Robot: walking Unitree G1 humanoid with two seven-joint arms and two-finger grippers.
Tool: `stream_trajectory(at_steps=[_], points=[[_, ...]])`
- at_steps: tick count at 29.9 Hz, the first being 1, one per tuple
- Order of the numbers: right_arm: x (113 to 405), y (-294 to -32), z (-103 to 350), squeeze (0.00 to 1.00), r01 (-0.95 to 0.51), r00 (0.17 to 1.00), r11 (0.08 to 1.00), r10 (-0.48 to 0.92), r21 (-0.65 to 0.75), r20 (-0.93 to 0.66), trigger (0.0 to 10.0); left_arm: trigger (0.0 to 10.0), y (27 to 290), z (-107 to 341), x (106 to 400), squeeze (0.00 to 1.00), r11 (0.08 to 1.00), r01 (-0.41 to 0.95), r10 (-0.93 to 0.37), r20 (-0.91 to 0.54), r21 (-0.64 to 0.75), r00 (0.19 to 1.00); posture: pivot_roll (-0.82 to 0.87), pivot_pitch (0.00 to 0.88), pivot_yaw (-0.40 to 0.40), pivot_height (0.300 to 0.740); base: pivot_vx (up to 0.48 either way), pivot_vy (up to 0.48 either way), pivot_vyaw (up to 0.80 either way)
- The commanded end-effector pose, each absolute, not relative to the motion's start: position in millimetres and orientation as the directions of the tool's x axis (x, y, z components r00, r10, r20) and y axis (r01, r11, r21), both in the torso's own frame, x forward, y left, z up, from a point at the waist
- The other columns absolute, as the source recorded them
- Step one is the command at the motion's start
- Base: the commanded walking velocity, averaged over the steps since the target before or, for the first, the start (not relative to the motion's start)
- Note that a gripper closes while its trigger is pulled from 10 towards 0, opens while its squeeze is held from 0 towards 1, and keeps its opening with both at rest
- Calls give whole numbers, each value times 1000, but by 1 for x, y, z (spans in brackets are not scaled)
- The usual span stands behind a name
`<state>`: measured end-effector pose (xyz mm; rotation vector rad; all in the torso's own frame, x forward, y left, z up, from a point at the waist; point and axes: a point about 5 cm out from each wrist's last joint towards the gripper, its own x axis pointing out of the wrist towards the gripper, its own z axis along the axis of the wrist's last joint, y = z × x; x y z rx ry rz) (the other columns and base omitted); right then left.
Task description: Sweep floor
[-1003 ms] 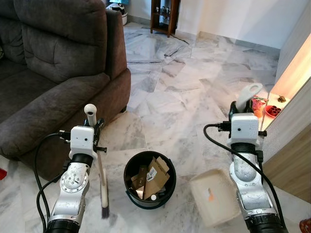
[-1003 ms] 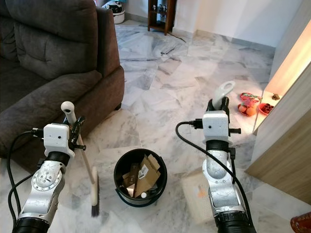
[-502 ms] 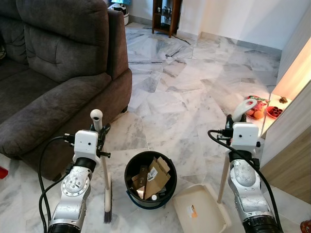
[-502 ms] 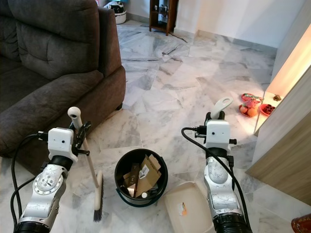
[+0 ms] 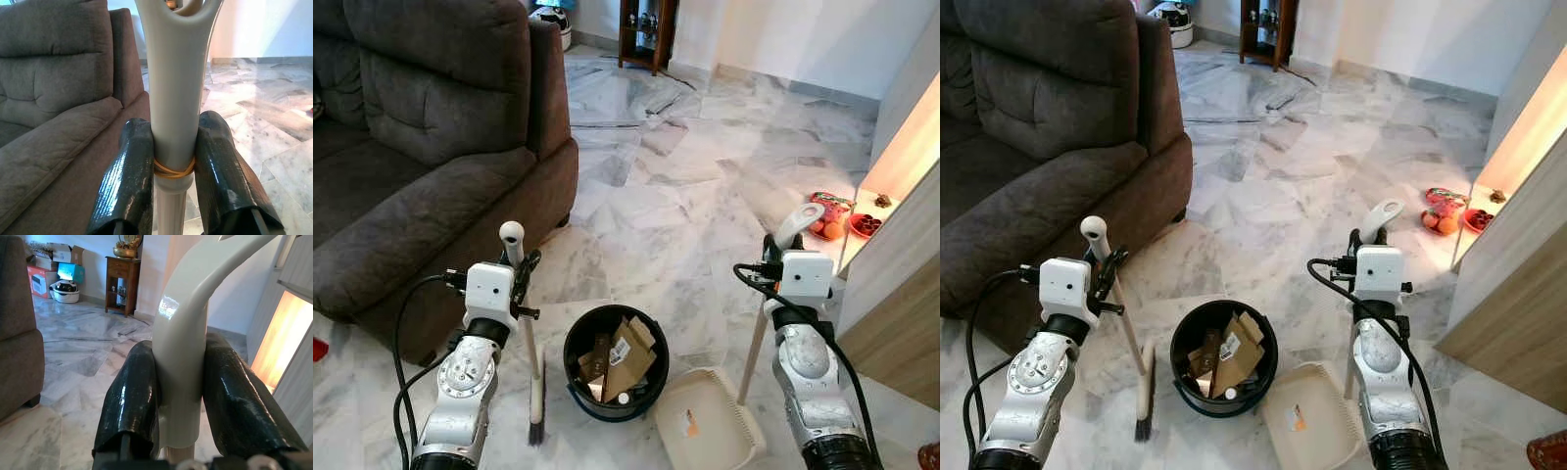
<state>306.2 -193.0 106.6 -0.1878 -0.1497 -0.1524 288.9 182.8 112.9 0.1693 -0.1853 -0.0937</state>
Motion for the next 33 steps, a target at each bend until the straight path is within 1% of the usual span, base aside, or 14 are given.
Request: stream_trajectory(at_steps=[1, 33], points=[[309, -195, 114, 0, 171, 970, 971, -137, -166, 199, 10000, 10000, 184, 121, 288, 0, 982, 67, -103, 206, 176, 973, 15, 68, -24, 740, 0, 0, 0], [312, -191, 119, 0, 160, 968, 978, -129, -136, 213, 10000, 10000, 185, 122, 289, 8, 983, 55, -92, 213, 173, 973, 5, 79, -19, 740, 0, 0, 0]])
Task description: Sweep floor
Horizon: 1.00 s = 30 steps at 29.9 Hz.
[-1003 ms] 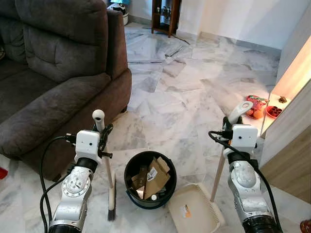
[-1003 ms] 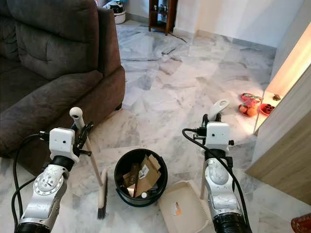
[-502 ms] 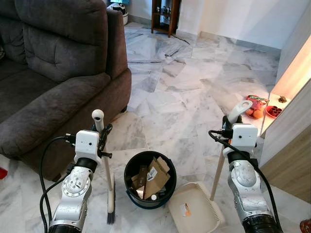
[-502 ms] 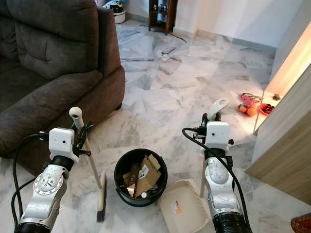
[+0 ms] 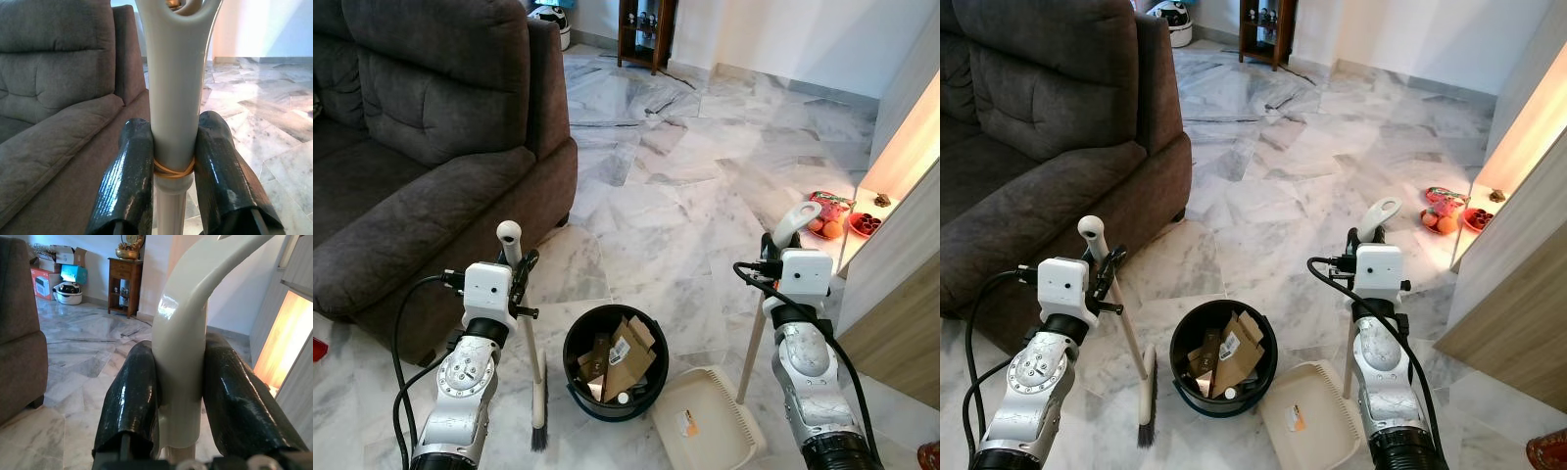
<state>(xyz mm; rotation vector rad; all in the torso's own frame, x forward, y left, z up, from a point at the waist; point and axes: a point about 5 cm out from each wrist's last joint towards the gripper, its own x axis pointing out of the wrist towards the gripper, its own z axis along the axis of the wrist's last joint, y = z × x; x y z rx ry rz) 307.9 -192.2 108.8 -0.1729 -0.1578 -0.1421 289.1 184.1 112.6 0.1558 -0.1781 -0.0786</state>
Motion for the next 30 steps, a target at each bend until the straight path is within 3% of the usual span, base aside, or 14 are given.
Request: stream_trajectory(at_steps=[1, 30], points=[[312, -191, 119, 0, 160, 968, 978, -129, -135, 214, 10000, 10000, 185, 122, 289, 8, 983, 56, -92, 213, 173, 973, 6, 77, -18, 740, 0, 0, 0], [313, -190, 119, 0, 155, 969, 978, -124, -136, 213, 10000, 10000, 184, 123, 290, 8, 984, 55, -92, 220, 170, 971, 10, 68, -20, 740, 0, 0, 0]])
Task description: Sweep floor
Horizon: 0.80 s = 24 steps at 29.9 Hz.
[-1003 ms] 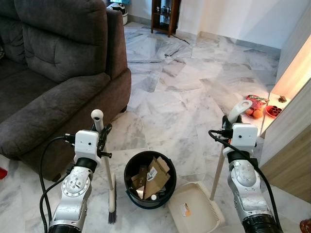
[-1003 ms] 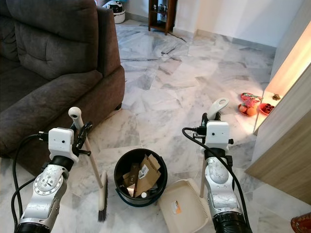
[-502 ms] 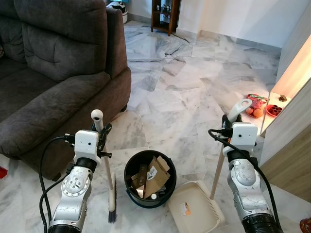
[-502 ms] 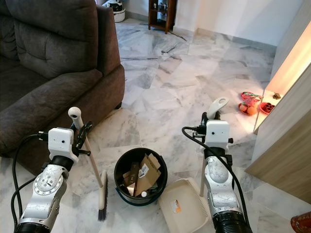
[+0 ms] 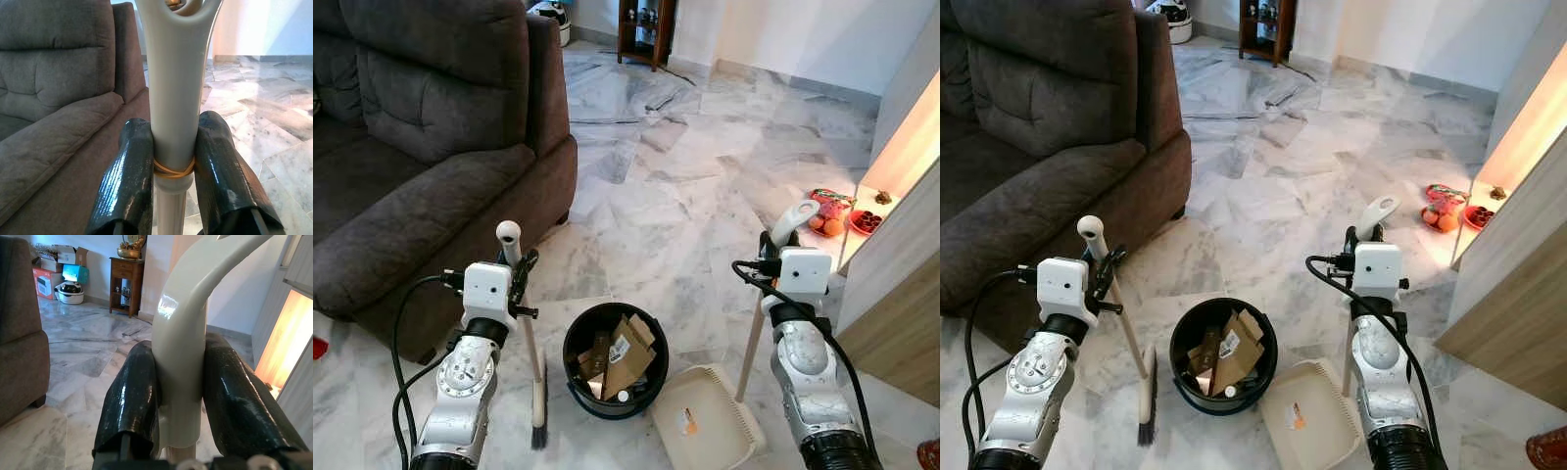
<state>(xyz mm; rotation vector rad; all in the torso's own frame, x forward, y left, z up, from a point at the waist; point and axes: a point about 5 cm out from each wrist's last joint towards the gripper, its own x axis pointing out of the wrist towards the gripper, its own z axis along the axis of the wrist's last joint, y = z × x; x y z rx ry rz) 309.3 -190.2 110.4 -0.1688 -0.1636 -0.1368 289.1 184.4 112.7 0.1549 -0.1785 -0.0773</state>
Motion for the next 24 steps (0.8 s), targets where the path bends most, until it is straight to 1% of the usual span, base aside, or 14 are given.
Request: stream_trajectory(at_steps=[1, 24], points=[[313, -190, 120, 0, 157, 969, 978, -125, -137, 213, 10000, 10000, 184, 123, 290, 4, 984, 56, -93, 220, 169, 971, 10, 68, -20, 740, -240, 0, 0], [313, -189, 121, 0, 159, 968, 978, -127, -136, 216, 10000, 10000, 184, 123, 290, 4, 984, 57, -94, 222, 168, 971, 9, 71, -20, 740, -267, 0, 0]])
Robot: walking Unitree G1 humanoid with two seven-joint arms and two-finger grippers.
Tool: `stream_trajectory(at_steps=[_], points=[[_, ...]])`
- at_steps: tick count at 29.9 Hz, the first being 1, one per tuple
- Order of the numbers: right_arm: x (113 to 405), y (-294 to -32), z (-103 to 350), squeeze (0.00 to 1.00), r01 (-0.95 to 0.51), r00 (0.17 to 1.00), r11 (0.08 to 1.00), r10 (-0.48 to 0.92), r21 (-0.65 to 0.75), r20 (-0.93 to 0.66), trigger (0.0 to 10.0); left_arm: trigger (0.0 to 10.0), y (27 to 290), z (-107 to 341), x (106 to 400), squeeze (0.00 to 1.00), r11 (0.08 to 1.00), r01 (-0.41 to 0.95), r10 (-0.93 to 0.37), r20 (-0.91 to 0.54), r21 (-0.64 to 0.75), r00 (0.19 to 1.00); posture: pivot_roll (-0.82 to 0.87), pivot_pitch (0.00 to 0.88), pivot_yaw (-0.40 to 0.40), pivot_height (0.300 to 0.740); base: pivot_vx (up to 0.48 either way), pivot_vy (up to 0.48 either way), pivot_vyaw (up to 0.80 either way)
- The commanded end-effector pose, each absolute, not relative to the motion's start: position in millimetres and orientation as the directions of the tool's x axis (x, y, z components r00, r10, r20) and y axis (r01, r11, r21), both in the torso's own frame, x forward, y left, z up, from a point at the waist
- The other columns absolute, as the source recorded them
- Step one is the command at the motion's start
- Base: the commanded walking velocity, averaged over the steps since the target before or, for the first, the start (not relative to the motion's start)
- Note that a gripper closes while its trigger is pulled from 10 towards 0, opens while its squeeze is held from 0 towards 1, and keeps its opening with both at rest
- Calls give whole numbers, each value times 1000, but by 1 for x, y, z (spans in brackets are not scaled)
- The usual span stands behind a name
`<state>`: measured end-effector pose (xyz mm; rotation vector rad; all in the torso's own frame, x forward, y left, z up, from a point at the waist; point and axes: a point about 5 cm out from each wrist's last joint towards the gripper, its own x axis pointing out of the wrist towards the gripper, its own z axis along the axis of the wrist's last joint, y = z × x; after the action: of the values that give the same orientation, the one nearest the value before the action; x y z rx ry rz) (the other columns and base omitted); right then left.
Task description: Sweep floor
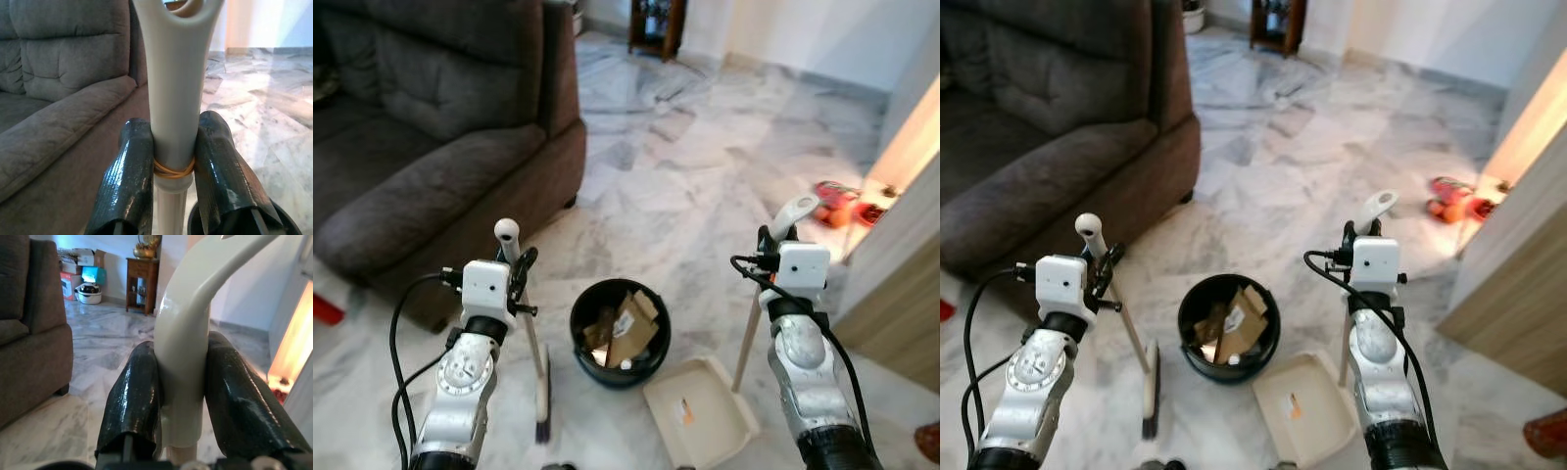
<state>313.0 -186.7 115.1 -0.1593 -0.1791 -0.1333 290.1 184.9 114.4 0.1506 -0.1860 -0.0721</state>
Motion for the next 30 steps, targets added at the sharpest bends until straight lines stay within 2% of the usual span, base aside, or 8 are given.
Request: stream_trajectory(at_steps=[1, 20, 30], points=[[313, -189, 121, 0, 159, 968, 978, -127, -136, 215, 10000, 10000, 184, 123, 290, 4, 984, 57, -94, 222, 168, 971, 9, 71, -20, 740, -266, 0, 0], [313, -182, 121, 0, 144, 969, 983, -117, -111, 215, 10000, 10000, 184, 124, 292, 4, 984, 57, -94, 221, 169, 971, 4, 77, -16, 740, -271, 0, 0], [313, -181, 120, 0, 147, 970, 984, -124, -96, 209, 10000, 10000, 183, 124, 294, 0, 983, 57, -95, 215, 175, 972, 4, 78, -13, 740, 0, 0, 0]])
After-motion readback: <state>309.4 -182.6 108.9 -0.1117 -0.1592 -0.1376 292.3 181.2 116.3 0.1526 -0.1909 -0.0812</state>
